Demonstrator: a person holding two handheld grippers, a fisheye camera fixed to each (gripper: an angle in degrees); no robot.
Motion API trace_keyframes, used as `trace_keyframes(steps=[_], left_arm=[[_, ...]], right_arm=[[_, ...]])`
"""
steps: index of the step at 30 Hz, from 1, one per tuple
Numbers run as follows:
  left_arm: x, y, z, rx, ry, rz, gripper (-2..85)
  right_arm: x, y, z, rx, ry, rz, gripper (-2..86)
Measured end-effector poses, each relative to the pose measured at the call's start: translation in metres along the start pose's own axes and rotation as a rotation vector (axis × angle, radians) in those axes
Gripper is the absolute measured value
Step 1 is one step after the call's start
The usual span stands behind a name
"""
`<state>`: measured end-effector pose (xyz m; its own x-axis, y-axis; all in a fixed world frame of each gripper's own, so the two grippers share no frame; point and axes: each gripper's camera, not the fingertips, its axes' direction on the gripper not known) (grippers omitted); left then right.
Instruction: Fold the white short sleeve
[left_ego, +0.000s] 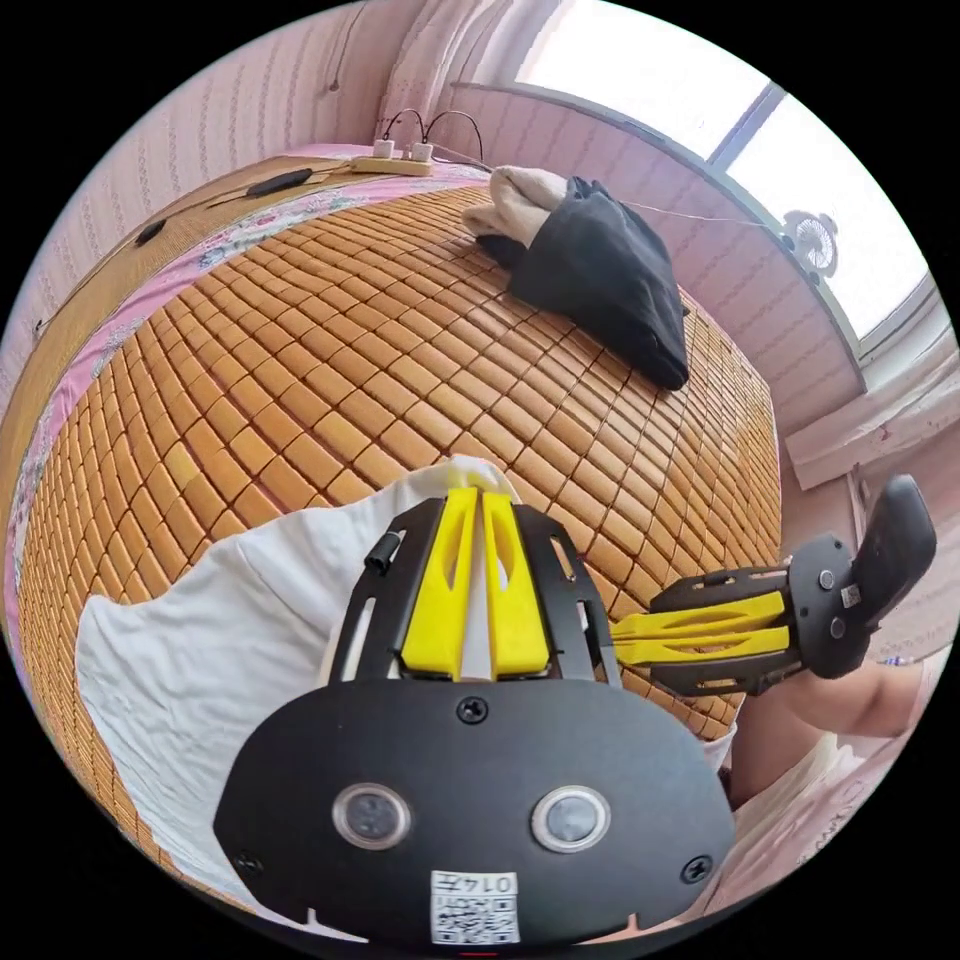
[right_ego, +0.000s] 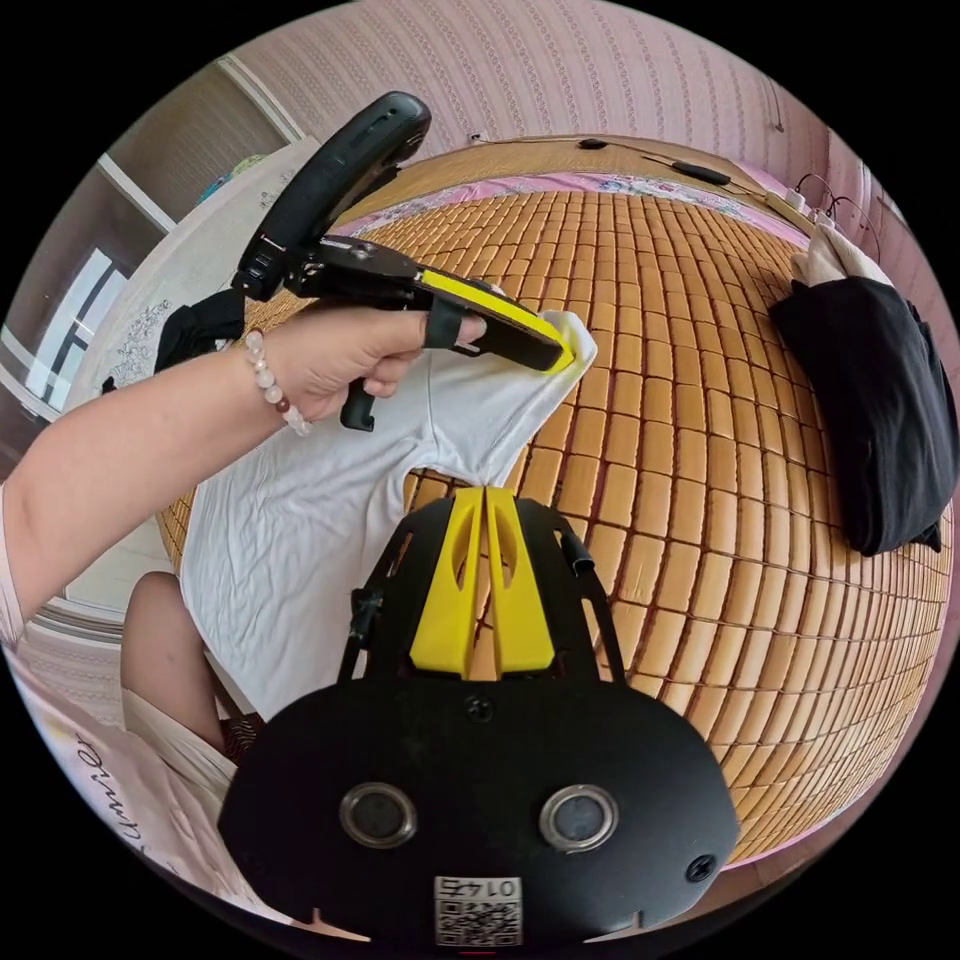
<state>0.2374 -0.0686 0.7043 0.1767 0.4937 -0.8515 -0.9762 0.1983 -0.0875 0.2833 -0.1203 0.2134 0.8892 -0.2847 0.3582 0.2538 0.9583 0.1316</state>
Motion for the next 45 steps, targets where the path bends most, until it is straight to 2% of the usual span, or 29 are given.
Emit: trace_keyframes(steps=[6,9,12,17,23,28,34,42,45], left_arm=[[-0.039,0.044,-0.054,0.192,0.088,-0.153,-0.3],[-0.057,0.096,-0.104,0.261,0.078,-0.159,0.4],[-0.075,0.181,-0.146,0.243,0.008,-0.235,1.3],[-0.103,0.357,-0.178,0.133,-0.119,-0.505,2.8],[-0.111,0.472,-0.197,0.233,-0.221,-0.716,5.2],[-0.124,0.504,-0.197,0.345,-0.217,-0.774,6.5],[-0.143,0.526,-0.2,0.421,-0.214,-0.824,6.4],[-0.159,0.535,-0.202,0.398,-0.24,-0.8,7.6],[-0.164,0.536,-0.193,0.332,-0.248,-0.808,6.3]], right_arm=[[-0.003,0.005,0.013,0.003,0.005,0.019,-0.1],[-0.01,0.009,0.018,-0.015,0.093,0.022,-0.2],[-0.02,0.016,0.014,0.01,0.136,0.015,-0.1],[-0.068,0.005,0.022,0.027,0.099,-0.097,0.3],[-0.191,-0.049,0.074,-0.025,0.031,-0.361,4.0],[-0.308,-0.097,0.138,-0.11,0.008,-0.571,5.2],[-0.402,-0.142,0.216,-0.21,-0.021,-0.702,5.3],[-0.486,-0.188,0.298,-0.26,0.055,-0.794,6.6],[-0.508,-0.202,0.333,-0.294,0.079,-0.796,8.1]])
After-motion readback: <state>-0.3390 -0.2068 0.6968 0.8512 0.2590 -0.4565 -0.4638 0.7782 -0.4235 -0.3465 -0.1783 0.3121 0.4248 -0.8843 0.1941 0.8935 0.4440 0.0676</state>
